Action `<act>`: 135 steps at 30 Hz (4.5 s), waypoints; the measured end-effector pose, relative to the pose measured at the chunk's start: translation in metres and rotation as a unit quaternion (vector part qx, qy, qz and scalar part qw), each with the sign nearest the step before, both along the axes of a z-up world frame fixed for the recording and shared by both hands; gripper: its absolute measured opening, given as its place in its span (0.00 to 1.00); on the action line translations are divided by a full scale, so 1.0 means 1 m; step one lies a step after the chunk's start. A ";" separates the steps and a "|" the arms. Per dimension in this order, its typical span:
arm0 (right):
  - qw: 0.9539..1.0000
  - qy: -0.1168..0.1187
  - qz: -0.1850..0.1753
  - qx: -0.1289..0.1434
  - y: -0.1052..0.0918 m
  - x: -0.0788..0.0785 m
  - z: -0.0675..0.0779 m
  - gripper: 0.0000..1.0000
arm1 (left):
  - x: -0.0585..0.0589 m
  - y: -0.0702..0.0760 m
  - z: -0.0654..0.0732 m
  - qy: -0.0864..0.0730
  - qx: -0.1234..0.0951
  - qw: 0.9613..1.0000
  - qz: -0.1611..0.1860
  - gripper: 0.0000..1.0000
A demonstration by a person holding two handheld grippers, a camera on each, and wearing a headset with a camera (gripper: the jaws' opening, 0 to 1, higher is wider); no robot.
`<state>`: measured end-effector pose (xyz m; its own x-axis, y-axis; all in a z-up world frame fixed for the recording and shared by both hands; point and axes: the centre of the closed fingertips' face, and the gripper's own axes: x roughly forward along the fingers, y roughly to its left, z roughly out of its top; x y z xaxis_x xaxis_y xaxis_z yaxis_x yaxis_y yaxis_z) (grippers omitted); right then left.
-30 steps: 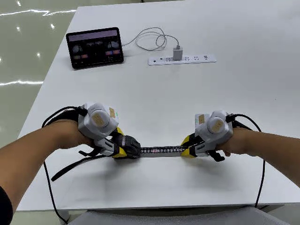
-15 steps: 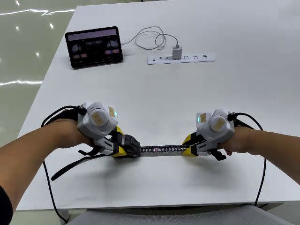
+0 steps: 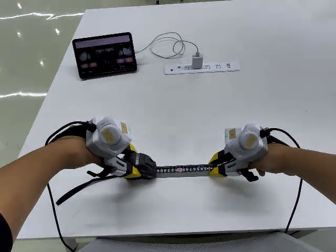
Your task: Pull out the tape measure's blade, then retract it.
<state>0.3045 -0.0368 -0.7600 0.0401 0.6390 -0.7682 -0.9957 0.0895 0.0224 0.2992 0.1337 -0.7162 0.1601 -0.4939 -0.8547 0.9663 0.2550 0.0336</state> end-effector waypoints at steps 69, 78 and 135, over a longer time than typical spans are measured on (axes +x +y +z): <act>1.000 0.005 -0.027 -0.012 -0.052 0.002 0.002 0.10 | 0.001 0.000 0.000 -0.002 -0.004 1.000 0.002 0.30; 0.999 0.005 -0.029 -0.013 -0.056 0.003 0.002 0.10 | 0.001 0.000 0.001 0.000 -0.007 1.000 0.005 0.30; 0.999 0.010 -0.044 -0.023 -0.072 0.000 0.008 0.10 | 0.002 0.000 -0.001 -0.003 -0.008 1.000 0.002 0.30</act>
